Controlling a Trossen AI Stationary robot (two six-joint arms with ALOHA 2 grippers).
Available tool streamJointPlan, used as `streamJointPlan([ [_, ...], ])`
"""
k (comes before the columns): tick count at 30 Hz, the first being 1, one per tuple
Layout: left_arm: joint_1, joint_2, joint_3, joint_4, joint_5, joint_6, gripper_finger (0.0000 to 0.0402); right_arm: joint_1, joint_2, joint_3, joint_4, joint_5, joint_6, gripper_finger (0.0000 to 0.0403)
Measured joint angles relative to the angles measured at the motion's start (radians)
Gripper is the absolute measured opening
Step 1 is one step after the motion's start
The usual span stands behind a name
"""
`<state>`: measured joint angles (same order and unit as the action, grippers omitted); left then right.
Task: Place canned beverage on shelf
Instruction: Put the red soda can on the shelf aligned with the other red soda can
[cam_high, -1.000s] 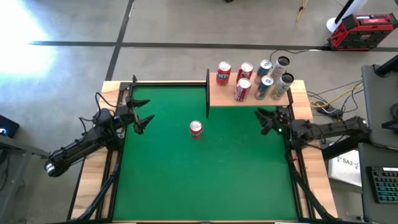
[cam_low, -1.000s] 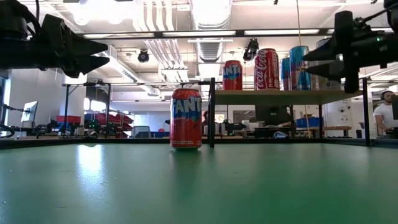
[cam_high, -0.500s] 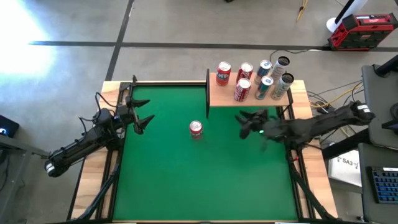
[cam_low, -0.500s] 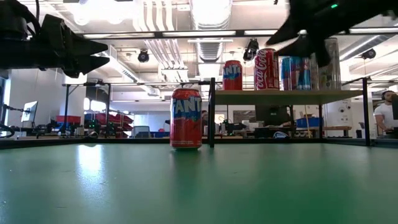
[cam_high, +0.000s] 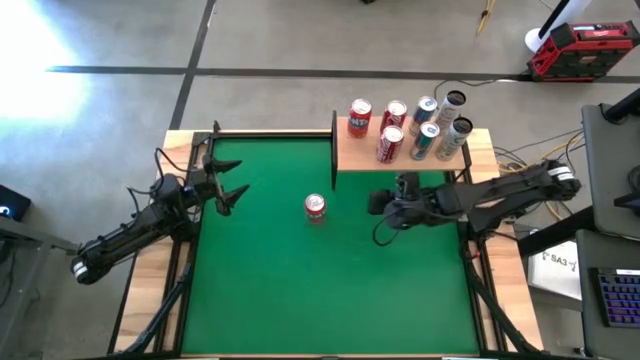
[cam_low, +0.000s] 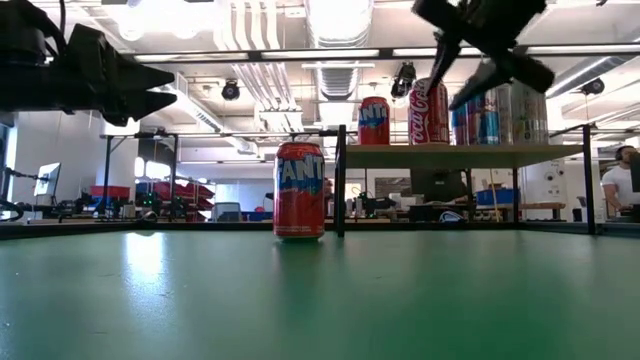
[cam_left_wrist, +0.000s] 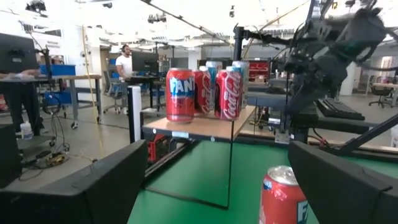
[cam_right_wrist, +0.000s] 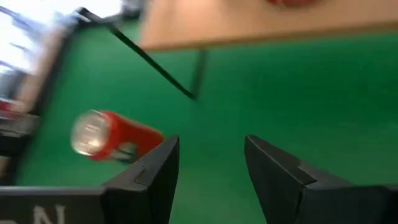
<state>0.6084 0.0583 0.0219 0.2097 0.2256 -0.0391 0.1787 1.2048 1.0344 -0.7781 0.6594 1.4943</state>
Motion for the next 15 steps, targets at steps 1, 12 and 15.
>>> streamJointPlan([
  [1,0.0,0.0,0.0,-0.004,0.0,0.0,0.0372,0.0,0.023,0.042,-0.062,-0.022,0.024,0.0173],
  [12,0.0,0.016,0.0,-0.001,0.0,0.0,0.0372,-0.002,0.187,0.412,-0.572,-0.171,0.244,0.0173],
  [15,0.0,0.02,0.0,-0.004,-0.001,0.0,0.0372,-0.002,0.201,0.451,-0.6,-0.172,0.232,0.0173],
])
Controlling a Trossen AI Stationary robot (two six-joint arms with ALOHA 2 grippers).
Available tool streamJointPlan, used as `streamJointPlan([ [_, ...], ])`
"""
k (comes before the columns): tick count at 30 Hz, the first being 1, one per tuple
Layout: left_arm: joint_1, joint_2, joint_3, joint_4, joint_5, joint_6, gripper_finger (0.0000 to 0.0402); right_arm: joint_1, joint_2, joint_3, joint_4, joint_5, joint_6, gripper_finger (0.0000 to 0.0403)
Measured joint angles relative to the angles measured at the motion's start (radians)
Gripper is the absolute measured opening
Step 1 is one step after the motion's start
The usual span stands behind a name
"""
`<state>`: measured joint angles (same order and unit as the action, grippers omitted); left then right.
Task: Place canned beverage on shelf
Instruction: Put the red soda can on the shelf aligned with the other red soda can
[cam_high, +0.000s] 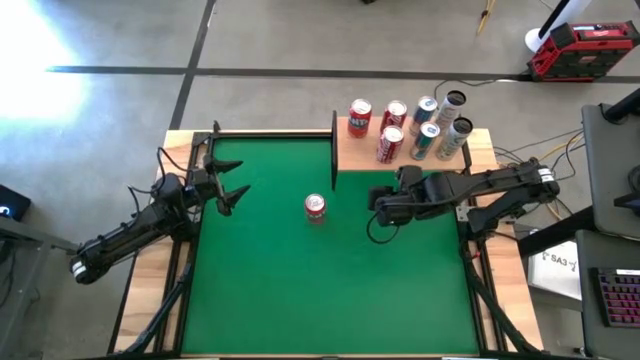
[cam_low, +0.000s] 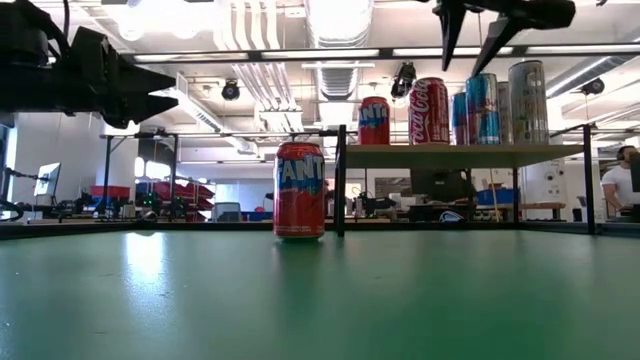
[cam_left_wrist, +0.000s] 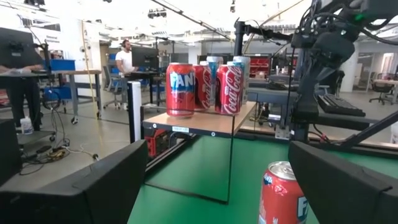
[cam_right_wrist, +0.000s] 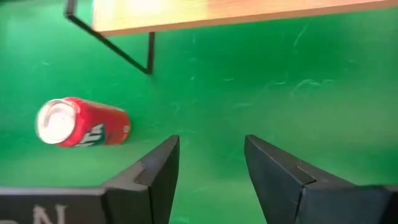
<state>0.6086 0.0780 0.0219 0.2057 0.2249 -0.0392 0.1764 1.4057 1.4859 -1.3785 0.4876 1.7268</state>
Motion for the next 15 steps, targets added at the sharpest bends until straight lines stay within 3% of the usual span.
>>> streamJointPlan([
  [9,0.0,-0.001,0.0,0.002,0.0,0.0,0.0372,0.0,0.003,0.033,-0.017,0.047,-0.01,0.0176],
  [15,0.0,-0.001,0.0,0.002,0.0,0.0,0.0372,-0.011,-0.003,0.033,-0.024,0.119,-0.037,0.0206],
])
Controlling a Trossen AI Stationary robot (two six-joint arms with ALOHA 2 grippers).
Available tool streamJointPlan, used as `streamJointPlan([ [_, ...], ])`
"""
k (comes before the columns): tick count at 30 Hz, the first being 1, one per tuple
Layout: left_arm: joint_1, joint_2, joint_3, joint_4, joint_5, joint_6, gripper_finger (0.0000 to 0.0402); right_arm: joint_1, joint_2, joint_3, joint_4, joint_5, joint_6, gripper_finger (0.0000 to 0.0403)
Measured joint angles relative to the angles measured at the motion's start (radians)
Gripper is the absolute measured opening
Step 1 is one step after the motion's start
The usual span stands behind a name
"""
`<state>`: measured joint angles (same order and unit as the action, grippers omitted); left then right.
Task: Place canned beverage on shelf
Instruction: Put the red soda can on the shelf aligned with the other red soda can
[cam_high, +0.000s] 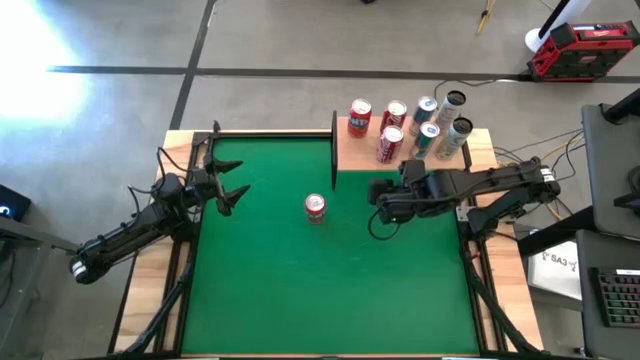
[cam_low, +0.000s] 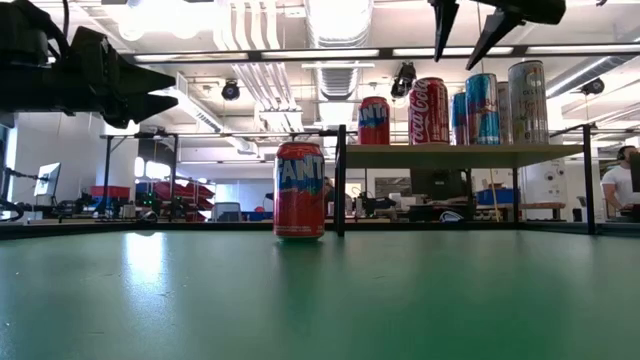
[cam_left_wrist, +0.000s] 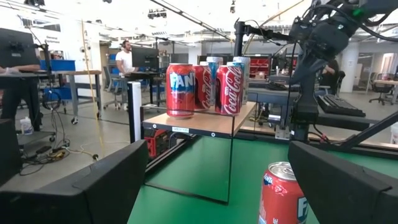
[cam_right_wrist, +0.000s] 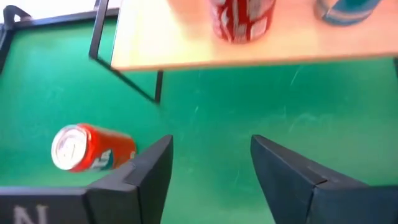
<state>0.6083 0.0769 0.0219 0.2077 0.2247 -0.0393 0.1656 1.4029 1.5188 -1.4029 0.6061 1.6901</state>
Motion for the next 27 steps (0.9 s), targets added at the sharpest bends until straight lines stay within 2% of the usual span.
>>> streamJointPlan([
  [5,0.0,0.001,0.0,0.0,0.0,0.0,0.0372,-0.053,-0.002,0.0,-0.002,0.049,-0.02,0.0249],
  [11,0.0,0.001,0.0,0.0,-0.001,0.0,0.0372,-0.143,-0.002,0.002,0.003,0.051,-0.07,0.0282],
  [23,0.0,0.001,0.0,0.0,-0.001,0.0,0.0372,-0.165,0.004,0.063,0.02,0.089,-0.11,0.0366],
  [27,0.0,0.003,0.0,-0.001,-0.001,0.0,0.0372,-0.195,0.009,0.076,0.021,0.106,-0.141,0.038],
])
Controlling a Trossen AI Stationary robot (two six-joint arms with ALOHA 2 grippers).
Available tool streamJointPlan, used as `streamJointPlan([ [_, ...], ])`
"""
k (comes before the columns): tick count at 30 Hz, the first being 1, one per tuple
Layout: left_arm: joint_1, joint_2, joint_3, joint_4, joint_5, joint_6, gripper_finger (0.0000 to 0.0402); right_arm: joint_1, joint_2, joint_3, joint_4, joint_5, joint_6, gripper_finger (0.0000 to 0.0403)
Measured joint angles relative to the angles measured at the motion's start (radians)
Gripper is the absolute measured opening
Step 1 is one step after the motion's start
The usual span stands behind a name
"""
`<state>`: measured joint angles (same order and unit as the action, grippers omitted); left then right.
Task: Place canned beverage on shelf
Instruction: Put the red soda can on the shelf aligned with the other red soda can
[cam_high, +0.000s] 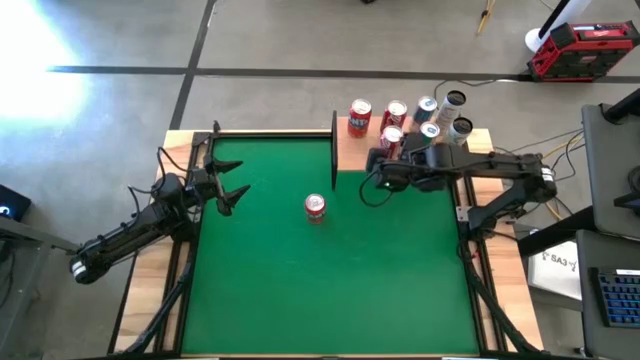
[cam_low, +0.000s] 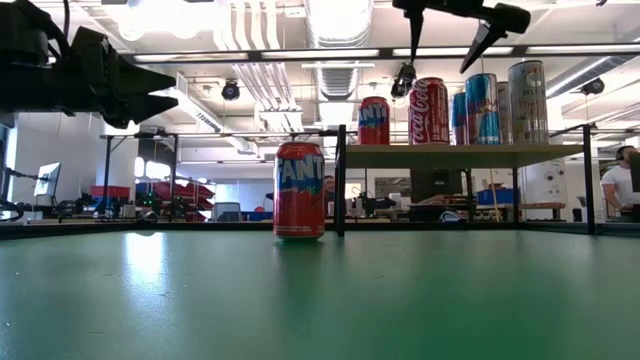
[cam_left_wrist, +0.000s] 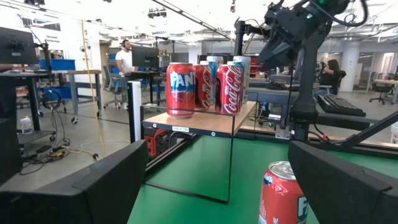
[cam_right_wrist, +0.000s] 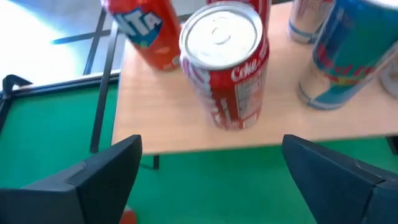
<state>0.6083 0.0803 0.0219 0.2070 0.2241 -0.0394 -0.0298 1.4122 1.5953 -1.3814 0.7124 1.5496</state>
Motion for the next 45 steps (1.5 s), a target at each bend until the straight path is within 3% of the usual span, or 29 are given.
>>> streamJointPlan([
  [10,0.0,0.003,0.0,0.0,0.0,0.0,0.0372,-0.106,0.044,0.002,0.018,-0.004,-0.042,0.0381],
  [24,0.0,0.003,0.0,0.0,0.0,0.0,0.0372,-0.174,0.116,0.002,0.03,-0.005,0.031,0.0373],
  [39,0.0,0.003,0.0,0.0,0.0,0.0,0.0372,-0.194,0.13,0.002,0.033,-0.001,0.07,0.0273],
  [45,0.0,0.003,0.0,0.0,0.0,0.0,0.0372,-0.194,0.13,0.002,0.035,-0.006,-0.013,0.0235],
])
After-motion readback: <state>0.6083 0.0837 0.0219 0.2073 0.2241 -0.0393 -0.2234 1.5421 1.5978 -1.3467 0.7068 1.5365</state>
